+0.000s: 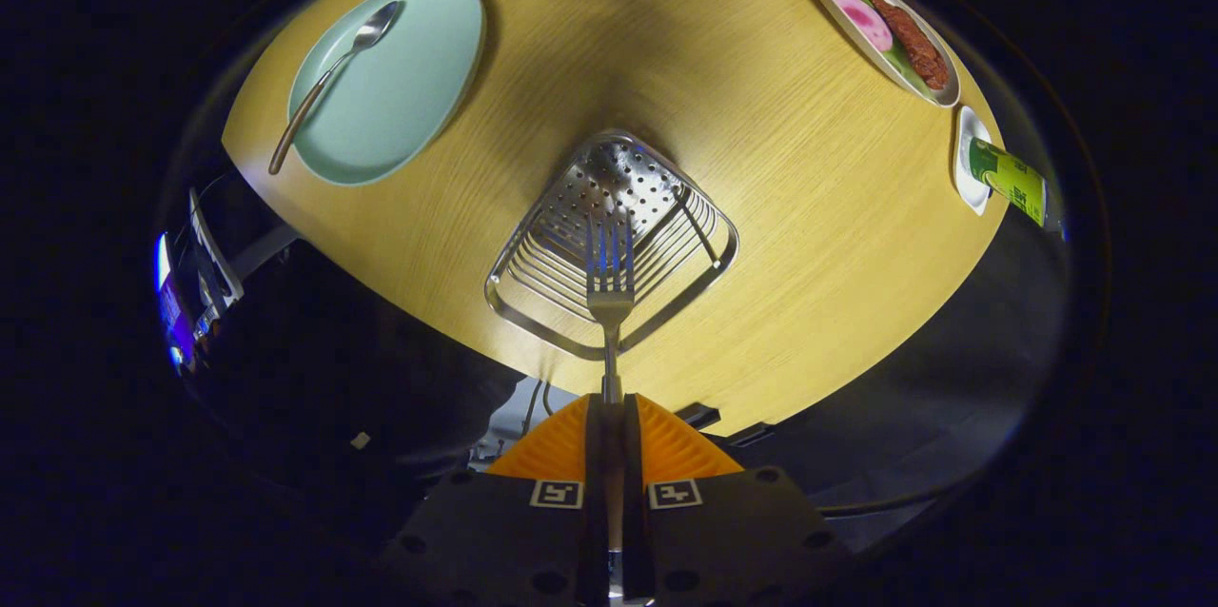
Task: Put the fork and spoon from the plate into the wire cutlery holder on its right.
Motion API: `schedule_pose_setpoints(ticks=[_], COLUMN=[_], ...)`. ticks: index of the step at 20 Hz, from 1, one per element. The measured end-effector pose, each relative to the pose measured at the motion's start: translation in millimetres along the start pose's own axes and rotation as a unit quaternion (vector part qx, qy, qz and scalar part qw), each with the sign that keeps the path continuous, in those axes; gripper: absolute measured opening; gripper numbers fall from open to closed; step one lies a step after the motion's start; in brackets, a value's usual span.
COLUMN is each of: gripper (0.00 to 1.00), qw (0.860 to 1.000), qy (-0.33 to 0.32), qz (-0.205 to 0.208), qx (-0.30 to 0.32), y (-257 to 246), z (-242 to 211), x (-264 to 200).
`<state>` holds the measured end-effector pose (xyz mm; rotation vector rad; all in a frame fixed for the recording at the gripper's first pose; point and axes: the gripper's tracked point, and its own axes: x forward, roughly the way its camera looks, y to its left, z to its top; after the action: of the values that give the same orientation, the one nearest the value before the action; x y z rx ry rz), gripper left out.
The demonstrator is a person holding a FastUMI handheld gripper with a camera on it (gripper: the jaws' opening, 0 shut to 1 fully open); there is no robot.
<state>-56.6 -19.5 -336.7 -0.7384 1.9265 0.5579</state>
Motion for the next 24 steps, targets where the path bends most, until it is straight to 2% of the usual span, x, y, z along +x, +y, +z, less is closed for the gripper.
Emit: schedule_pose_setpoints(ticks=[5,7,8,9,10,11,16,17,18,21,24], gripper=[0.10,0.12,0.16,0.21,0.31,0.50,0.85,0.95,0.99,0.99,0.98], qw=[0.999,0.999,0.999,1.000,1.000,1.000,0.989,0.984,0.977,0.947,0.900], qy=[0.028,0.029,0.025,0.015,-0.001,-0.019,-0.128,-0.156,-0.186,-0.277,-0.382], qz=[-0.006,-0.009,-0.009,-0.010,-0.012,-0.007,0.018,0.024,0.024,0.032,0.029], qx=[0.015,0.024,0.023,0.020,0.019,0.023,0.067,0.081,0.100,0.162,0.206], y=[2,1,1,-1,-2,1,4,4,1,-2,0], z=[7,7,7,10,13,16,26,29,29,28,37], x=[8,10,10,11,7,7,-3,-8,-12,-37,-73])
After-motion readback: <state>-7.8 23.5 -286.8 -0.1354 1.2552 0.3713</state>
